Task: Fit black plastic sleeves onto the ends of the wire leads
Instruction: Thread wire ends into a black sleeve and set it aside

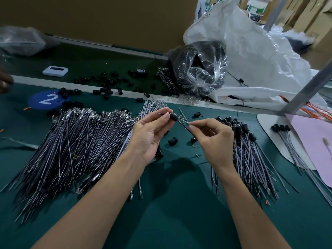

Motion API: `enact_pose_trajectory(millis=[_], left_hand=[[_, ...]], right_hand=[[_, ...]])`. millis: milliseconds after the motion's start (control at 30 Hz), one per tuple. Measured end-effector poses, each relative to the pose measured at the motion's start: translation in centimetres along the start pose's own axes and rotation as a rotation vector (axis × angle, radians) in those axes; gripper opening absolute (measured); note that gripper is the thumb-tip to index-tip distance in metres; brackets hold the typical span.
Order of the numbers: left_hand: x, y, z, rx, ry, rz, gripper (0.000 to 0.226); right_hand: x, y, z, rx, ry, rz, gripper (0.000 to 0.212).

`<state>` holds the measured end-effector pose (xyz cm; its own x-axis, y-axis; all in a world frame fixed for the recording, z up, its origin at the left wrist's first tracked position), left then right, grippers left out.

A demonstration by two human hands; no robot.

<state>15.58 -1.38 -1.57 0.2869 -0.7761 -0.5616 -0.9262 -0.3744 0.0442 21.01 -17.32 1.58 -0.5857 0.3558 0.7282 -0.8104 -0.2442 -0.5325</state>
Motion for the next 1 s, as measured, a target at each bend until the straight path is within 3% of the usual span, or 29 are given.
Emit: enact_pose_trajectory(millis=[467,667,1000], left_hand=[[1.3,0.0,-0.5,0.017,-0.089,-0.008,0.027],[1.3,0.1,-0.4,0.028,-0.195,-0.008,0.013],[1.3,0.5,-0.6,0.005,-0.299,-0.042,0.011]], right_hand=[[0.9,0.7,-0.8,-0.035,0.065,0.068,0.007],[0.6,0.5,-1.0,0.017,0.058,0.045,0.017],[0.9,0.6,-1.0,0.034,0.110,0.094,0.017]])
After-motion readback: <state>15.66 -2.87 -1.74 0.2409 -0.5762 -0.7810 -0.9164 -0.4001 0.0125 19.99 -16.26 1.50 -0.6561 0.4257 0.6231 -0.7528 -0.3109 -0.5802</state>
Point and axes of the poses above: each hand's wrist, its own y-axis away from the middle knuckle, its own z-axis out of the back of the hand, x = y × z, the point moved 5 cm from there along -y, towards the middle knuckle, and after that the axes turned 7 degrees about y, right-handed, at the moved point
